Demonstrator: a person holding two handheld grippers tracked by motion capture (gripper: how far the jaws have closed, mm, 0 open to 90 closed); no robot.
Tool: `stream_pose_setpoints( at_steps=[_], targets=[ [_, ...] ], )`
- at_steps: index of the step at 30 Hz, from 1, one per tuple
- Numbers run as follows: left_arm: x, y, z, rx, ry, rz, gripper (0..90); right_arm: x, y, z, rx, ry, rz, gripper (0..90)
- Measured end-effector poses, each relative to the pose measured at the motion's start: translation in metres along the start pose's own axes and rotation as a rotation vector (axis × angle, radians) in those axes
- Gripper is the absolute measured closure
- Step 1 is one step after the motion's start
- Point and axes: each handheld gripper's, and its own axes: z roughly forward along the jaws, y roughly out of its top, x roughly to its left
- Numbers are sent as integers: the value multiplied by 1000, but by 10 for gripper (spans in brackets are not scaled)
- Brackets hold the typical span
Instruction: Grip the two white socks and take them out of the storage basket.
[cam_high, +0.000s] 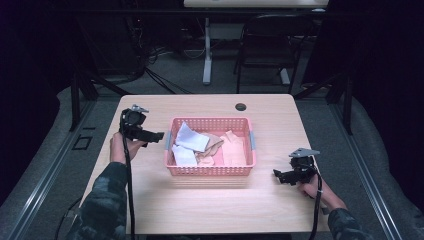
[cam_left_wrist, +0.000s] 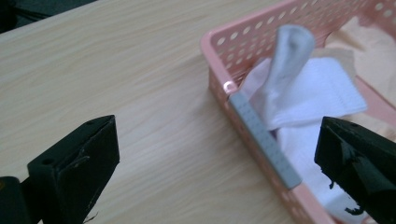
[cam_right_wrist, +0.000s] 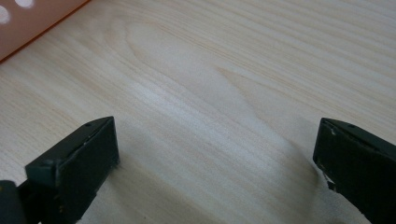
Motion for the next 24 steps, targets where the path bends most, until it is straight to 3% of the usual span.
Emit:
stream_pose_setpoints(
  at_steps=[6,10,16,22,24],
  targets=[
    [-16,21,15,-7,-42,42,0,0,1,0,9,3,-5,0],
    [-28,30,26,2,-83,45,0,0,0,0,6,-3,9,0],
    [-43,41,48,51,-120,56,0,-1,-1,0,3,11,24,0],
    [-47,46,67,101,-130,58,0,-2,-1,0,10,4,26,0],
    [-47,46,71,111,-141,42,51,-2,-1,0,12,3,30,0]
  ],
)
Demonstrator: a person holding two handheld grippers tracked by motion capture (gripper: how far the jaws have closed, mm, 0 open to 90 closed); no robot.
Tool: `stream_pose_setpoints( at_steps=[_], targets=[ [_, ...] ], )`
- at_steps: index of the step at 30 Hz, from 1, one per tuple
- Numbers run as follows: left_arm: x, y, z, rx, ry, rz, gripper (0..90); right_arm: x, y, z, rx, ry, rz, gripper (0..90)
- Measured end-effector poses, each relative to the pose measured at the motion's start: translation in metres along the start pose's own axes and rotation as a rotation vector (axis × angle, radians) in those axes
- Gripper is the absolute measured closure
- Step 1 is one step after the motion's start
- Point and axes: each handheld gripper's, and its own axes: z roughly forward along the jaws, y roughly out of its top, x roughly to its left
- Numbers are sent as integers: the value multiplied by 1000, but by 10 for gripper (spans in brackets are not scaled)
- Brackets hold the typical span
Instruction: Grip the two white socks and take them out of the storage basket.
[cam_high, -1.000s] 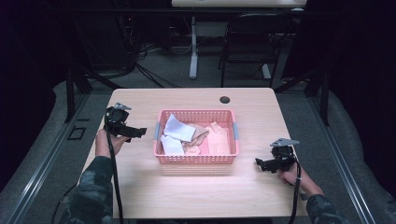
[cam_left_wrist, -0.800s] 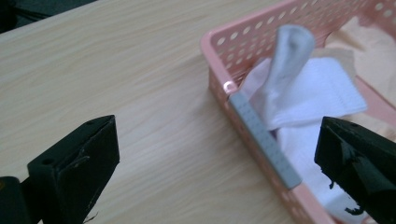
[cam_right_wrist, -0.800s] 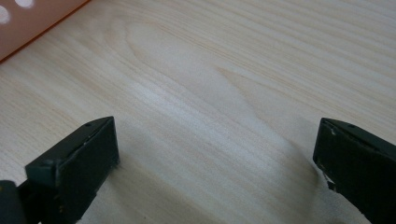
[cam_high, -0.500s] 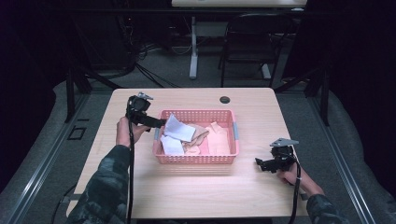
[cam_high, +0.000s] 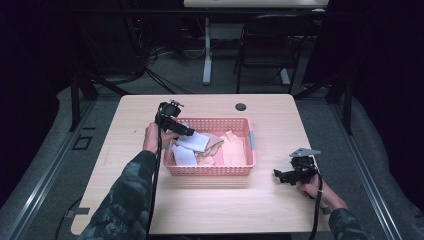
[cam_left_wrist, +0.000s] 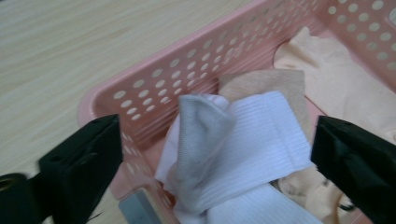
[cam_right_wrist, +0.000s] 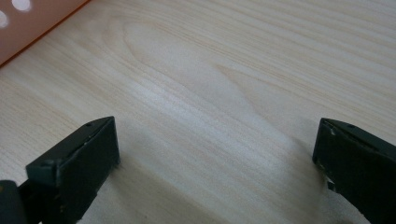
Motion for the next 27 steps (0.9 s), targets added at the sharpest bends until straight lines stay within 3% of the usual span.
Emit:
stream_pose_setpoints(
  at_steps=[6,10,15,18,27],
  targets=[
    [2,2,8,37,34,-4,161,0,0,0,1,3,3,0],
    [3,0,13,42,55,-22,283,0,0,0,2,3,5,0],
    [1,-5,15,61,37,-24,638,0,0,0,-1,5,5,0],
    [-2,-5,13,77,31,-17,793,0,0,0,-2,5,5,0],
    [-11,1,-2,73,12,36,839,0,0,0,-3,5,5,0]
  ],
)
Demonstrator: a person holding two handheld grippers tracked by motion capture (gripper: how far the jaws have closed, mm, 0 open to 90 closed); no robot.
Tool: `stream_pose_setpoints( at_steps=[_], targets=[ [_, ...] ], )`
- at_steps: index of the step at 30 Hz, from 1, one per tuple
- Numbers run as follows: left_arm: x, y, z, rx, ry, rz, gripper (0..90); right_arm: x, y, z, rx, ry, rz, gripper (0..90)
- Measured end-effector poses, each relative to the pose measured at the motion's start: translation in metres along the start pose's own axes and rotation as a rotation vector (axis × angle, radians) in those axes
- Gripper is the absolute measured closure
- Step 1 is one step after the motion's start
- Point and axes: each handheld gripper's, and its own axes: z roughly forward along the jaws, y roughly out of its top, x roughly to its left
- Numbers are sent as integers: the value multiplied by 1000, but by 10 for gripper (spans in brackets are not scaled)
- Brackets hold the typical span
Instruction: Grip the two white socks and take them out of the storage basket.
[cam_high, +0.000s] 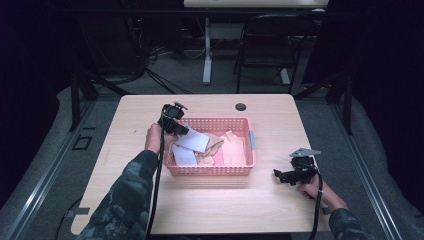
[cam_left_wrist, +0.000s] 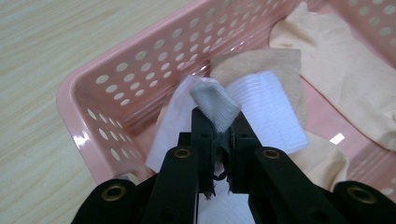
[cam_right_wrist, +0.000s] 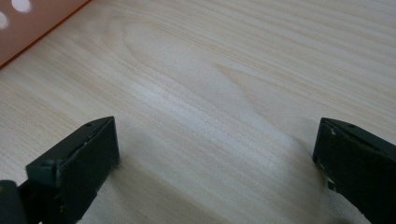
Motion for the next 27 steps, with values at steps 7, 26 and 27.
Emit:
stream_pose_setpoints(
  at_steps=[7,26,27],
  targets=[
    [-5,8,-24,-53,-12,24,839,0,0,0,1,0,-1,0],
    [-27,30,-86,-152,-3,114,838,0,0,0,1,0,-1,0],
    [-27,30,-89,-156,-6,118,838,0,0,0,1,-1,-2,0]
  ],
)
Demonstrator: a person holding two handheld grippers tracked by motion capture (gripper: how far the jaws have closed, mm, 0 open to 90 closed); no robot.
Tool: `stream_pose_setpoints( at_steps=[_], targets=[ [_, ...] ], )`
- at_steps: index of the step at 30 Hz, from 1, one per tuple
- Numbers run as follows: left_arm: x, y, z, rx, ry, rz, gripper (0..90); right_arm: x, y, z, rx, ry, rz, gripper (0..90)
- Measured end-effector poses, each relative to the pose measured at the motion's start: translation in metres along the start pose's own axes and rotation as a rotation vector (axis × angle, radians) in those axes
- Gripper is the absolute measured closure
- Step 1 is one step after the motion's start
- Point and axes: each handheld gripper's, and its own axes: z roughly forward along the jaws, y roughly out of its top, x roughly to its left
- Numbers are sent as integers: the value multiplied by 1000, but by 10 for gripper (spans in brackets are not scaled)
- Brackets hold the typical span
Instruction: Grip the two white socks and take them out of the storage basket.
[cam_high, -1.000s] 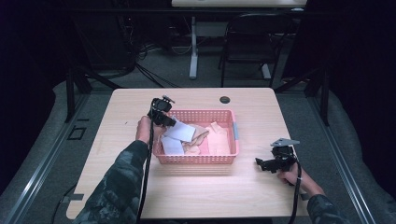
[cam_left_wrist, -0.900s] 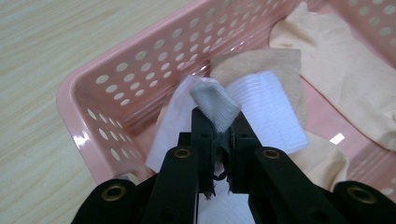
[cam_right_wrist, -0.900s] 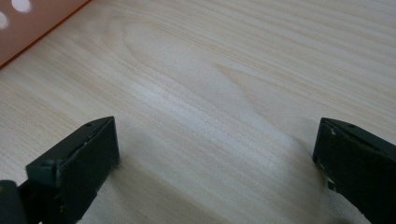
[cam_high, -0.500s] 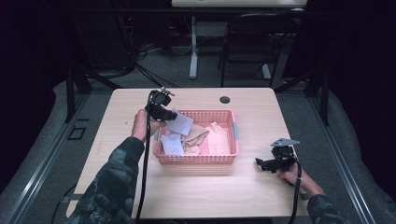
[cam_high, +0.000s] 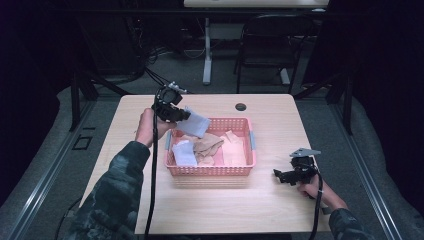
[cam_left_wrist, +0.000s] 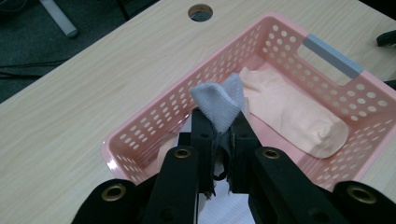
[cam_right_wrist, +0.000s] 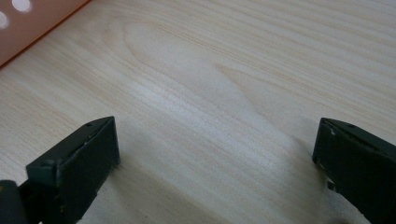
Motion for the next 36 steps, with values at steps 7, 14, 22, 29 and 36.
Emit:
stream_pose_setpoints(
  at_steps=[7,14,22,29,36],
  targets=[
    [5,3,-20,-27,3,-5,838,0,0,0,0,1,0,0],
    [14,5,-43,-64,27,-14,838,0,0,0,0,2,1,0],
    [23,-5,-62,-75,49,-28,838,0,0,0,3,-2,5,0],
    [36,-18,-81,-87,96,-51,838,1,0,0,2,-6,6,0],
    [50,-35,-99,-95,137,-84,837,0,0,0,1,-2,5,0]
  ],
)
